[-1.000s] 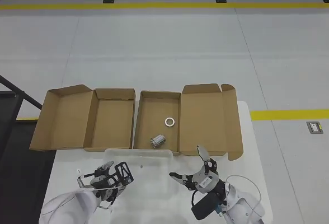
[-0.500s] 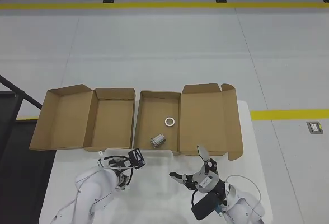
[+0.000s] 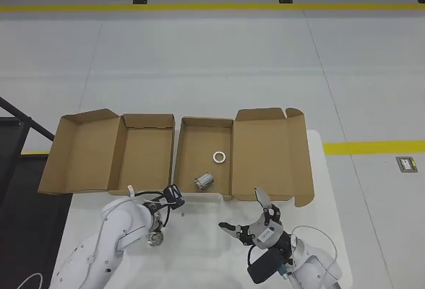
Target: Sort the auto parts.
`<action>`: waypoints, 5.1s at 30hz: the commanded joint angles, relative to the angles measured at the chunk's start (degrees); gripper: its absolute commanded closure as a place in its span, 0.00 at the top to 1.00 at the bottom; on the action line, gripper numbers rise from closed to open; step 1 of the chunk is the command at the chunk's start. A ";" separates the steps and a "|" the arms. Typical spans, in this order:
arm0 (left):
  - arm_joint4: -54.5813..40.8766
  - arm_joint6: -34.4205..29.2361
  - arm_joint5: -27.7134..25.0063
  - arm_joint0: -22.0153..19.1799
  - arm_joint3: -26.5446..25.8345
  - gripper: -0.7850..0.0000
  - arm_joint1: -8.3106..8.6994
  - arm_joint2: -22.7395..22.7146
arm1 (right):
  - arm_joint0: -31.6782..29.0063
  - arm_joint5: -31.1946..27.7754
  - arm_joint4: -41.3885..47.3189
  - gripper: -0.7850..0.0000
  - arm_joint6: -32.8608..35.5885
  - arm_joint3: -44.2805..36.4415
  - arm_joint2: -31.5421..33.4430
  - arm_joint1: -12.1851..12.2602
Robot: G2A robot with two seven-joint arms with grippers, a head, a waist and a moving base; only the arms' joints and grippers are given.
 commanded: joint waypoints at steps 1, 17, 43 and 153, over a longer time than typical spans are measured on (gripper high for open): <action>-0.89 -0.11 0.12 -0.77 0.88 0.56 0.37 0.77 | 0.00 0.00 0.00 1.00 0.01 0.00 0.00 0.00; -2.29 7.37 -0.61 -3.79 8.35 0.61 0.24 3.40 | 0.00 0.00 0.00 1.00 0.01 0.00 0.00 0.00; 0.16 9.99 2.54 -4.18 13.81 0.47 -0.68 4.60 | 0.00 0.00 0.00 1.00 0.01 0.00 0.00 0.00; -2.83 34.01 15.64 -40.48 64.00 0.00 -12.97 17.32 | 0.00 0.00 0.00 1.00 0.01 0.00 0.00 0.00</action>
